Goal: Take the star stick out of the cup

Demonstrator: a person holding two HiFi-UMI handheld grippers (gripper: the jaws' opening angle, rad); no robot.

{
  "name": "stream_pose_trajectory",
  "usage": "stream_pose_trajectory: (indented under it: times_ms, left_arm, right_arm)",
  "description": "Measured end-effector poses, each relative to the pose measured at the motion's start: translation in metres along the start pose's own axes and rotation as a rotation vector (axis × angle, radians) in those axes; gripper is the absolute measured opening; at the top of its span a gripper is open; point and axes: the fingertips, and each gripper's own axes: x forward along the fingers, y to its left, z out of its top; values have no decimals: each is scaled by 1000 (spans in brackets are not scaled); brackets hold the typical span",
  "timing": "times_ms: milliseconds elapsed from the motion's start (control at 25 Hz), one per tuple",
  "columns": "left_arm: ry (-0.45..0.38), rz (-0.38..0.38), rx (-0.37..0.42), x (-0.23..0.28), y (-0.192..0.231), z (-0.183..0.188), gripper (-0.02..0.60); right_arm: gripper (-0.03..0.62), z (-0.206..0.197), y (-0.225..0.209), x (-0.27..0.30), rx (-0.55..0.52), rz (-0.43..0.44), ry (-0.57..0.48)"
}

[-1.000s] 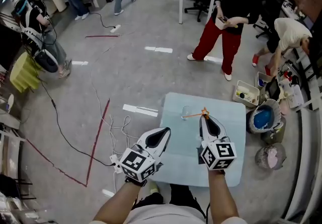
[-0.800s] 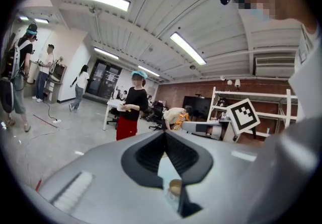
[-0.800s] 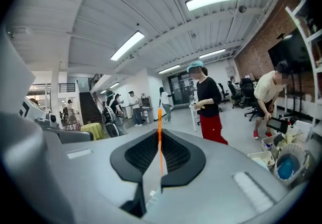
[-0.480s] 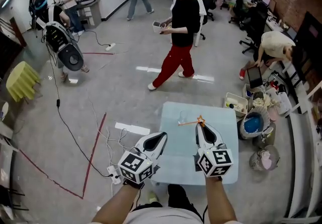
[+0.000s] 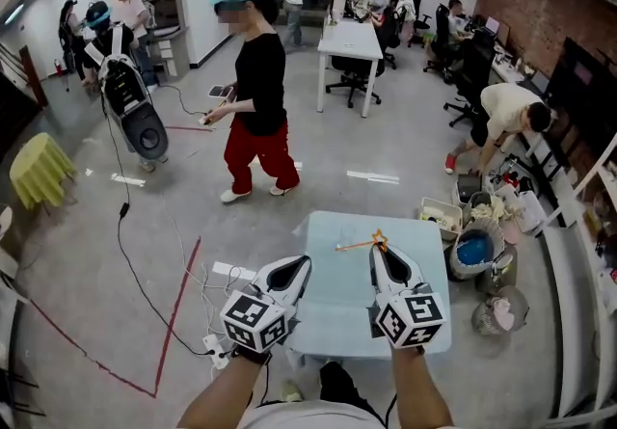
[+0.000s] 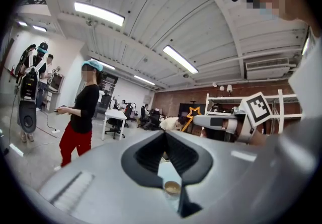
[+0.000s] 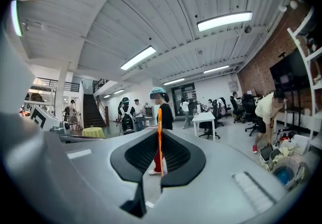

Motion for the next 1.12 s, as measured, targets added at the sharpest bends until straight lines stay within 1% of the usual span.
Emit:
stream_pose_trajectory:
  times_ms: [440,680,1120]
  left_arm:
    - [-27,1,20,-40,-14,10,6]
    - [-43,7,25,-47,-19,21,6]
    - [-48,3,31,-56,-25,24,6]
  right_arm:
    - [28,13,51,-40,-36,28,-27]
    - [28,17,58,-48,-49,31,-25]
    - [28,15,66,-54,-42,32,-22]
